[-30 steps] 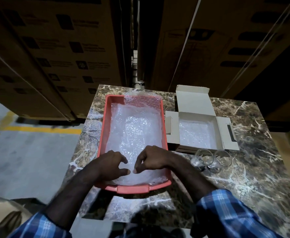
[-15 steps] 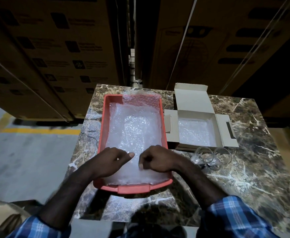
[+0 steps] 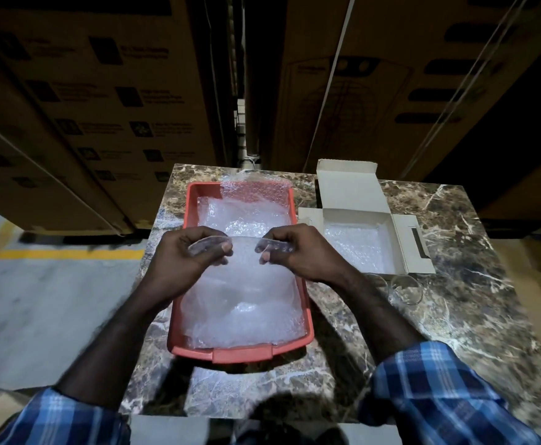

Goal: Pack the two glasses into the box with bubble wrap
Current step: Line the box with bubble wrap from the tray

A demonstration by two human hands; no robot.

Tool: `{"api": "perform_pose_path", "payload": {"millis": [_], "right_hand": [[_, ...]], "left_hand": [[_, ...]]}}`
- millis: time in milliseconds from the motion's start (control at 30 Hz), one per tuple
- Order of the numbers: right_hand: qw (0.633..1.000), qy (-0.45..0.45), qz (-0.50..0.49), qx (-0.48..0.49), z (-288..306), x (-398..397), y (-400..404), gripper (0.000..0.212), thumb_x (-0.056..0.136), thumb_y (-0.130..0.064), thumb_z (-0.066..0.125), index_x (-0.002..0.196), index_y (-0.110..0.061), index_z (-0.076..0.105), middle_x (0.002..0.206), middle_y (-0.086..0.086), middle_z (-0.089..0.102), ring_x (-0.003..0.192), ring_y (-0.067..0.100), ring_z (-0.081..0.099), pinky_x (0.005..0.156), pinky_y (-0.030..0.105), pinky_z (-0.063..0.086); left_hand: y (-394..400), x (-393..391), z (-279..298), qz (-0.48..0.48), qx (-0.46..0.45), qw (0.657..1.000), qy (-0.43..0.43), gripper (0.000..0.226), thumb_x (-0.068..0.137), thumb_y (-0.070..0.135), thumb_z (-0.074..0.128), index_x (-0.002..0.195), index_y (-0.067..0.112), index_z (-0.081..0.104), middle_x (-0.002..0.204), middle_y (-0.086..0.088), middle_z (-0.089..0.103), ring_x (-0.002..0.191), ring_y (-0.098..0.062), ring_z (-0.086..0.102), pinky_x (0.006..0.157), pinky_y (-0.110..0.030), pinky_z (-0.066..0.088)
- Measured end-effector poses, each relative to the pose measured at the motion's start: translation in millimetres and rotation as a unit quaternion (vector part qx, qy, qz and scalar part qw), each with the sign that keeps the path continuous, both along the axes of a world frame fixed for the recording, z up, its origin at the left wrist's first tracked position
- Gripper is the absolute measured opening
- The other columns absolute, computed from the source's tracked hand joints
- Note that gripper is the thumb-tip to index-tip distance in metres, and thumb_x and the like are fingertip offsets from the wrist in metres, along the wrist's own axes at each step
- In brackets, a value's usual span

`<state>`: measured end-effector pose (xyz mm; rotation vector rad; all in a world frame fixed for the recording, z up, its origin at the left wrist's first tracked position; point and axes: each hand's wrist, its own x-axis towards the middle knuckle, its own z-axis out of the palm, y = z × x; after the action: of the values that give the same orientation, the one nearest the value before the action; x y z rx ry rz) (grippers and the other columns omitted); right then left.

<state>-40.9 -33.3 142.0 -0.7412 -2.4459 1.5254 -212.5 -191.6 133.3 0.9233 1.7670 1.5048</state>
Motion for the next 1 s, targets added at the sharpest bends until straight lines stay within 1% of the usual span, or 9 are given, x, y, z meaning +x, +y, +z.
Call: {"api": "perform_pose_path", "payload": {"millis": [167,367,467,533,667,767,833,933,1000], "right_hand": [[0.994,0.081,-0.062,-0.037,33.9,12.4,14.3,0.014,0.094,-0.002,0.063,0.097,-0.012,0.071,0.090,0.003,0.075,0.082,0.018,0.072,0.074,0.029,0.057],[0.985,0.161,-0.052,-0.024,74.1,39.1,28.2,0.020,0.094,0.002,0.059,0.100,-0.013,0.070,0.094,0.003,0.075,0.085,0.024,0.072,0.080,0.045,0.057],[0.976,0.208,-0.053,-0.046,88.7,61.7,37.2,0.015,0.094,0.003,0.060,0.103,-0.002,0.071,0.096,0.011,0.075,0.090,0.033,0.072,0.087,0.054,0.055],[0.969,0.229,-0.047,-0.075,95.8,82.8,44.4,0.014,0.094,0.001,0.061,0.103,0.004,0.070,0.099,0.017,0.075,0.093,0.037,0.071,0.090,0.052,0.056],[0.961,0.248,-0.032,-0.114,101.4,135.7,61.5,0.012,0.091,0.005,0.060,0.099,0.005,0.070,0.098,0.023,0.074,0.095,0.041,0.071,0.091,0.047,0.056],[0.956,0.269,-0.033,-0.109,107.0,178.7,76.8,0.010,0.089,-0.001,0.065,0.096,0.000,0.073,0.097,0.020,0.075,0.096,0.041,0.071,0.091,0.048,0.056],[0.953,0.286,-0.042,-0.090,116.4,209.4,87.5,0.009,0.086,-0.005,0.067,0.092,-0.005,0.073,0.092,0.012,0.076,0.092,0.030,0.073,0.084,0.036,0.058],[0.945,0.316,-0.041,-0.071,131.9,257.2,104.6,0.014,0.088,-0.003,0.065,0.088,-0.011,0.076,0.087,0.005,0.076,0.086,0.021,0.073,0.078,0.026,0.055],[0.941,0.331,-0.042,-0.058,140.6,289.8,117.7,0.013,0.087,-0.006,0.067,0.088,-0.013,0.078,0.089,0.006,0.076,0.087,0.022,0.073,0.079,0.029,0.055]], "left_hand": [[2.5,0.7,2.1,-0.051,-0.048,0.997,0.032,0.024,0.078,0.006,0.081,0.100,0.012,0.075,0.094,-0.002,0.078,0.091,-0.014,0.074,0.082,-0.023,0.058],[25.8,13.3,-4.7,-0.055,-0.095,0.987,0.120,0.011,0.084,0.009,0.079,0.091,0.018,0.078,0.092,0.008,0.078,0.091,-0.007,0.073,0.087,-0.022,0.056],[41.3,27.7,-7.6,-0.041,-0.104,0.981,0.158,0.011,0.083,0.010,0.080,0.089,0.019,0.079,0.092,0.004,0.078,0.093,-0.011,0.073,0.092,-0.028,0.057],[52.6,42.0,-6.7,-0.019,-0.101,0.978,0.183,0.012,0.083,0.015,0.081,0.094,0.017,0.080,0.096,0.003,0.078,0.094,-0.011,0.073,0.093,-0.036,0.057],[80.5,81.9,7.1,0.056,-0.112,0.965,0.229,0.019,0.084,0.018,0.080,0.101,0.010,0.077,0.097,-0.004,0.076,0.089,-0.017,0.069,0.085,-0.038,0.057],[104.6,121.7,26.1,0.088,-0.082,0.964,0.239,0.024,0.087,0.017,0.077,0.107,0.005,0.075,0.096,-0.008,0.073,0.088,-0.018,0.065,0.078,-0.031,0.051],[124.8,146.8,39.5,0.096,-0.066,0.964,0.239,0.022,0.090,0.015,0.073,0.109,0.004,0.074,0.095,-0.006,0.072,0.089,-0.020,0.066,0.072,-0.024,0.047],[162.8,185.2,56.3,0.080,-0.011,0.962,0.262,0.023,0.089,0.004,0.069,0.112,0.007,0.073,0.106,-0.006,0.074,0.098,-0.025,0.069,0.084,-0.028,0.055],[189.8,220.0,68.1,0.056,0.031,0.951,0.302,0.029,0.086,-0.005,0.067,0.113,0.006,0.072,0.109,0.002,0.069,0.097,-0.017,0.067,0.081,-0.016,0.051]]}}
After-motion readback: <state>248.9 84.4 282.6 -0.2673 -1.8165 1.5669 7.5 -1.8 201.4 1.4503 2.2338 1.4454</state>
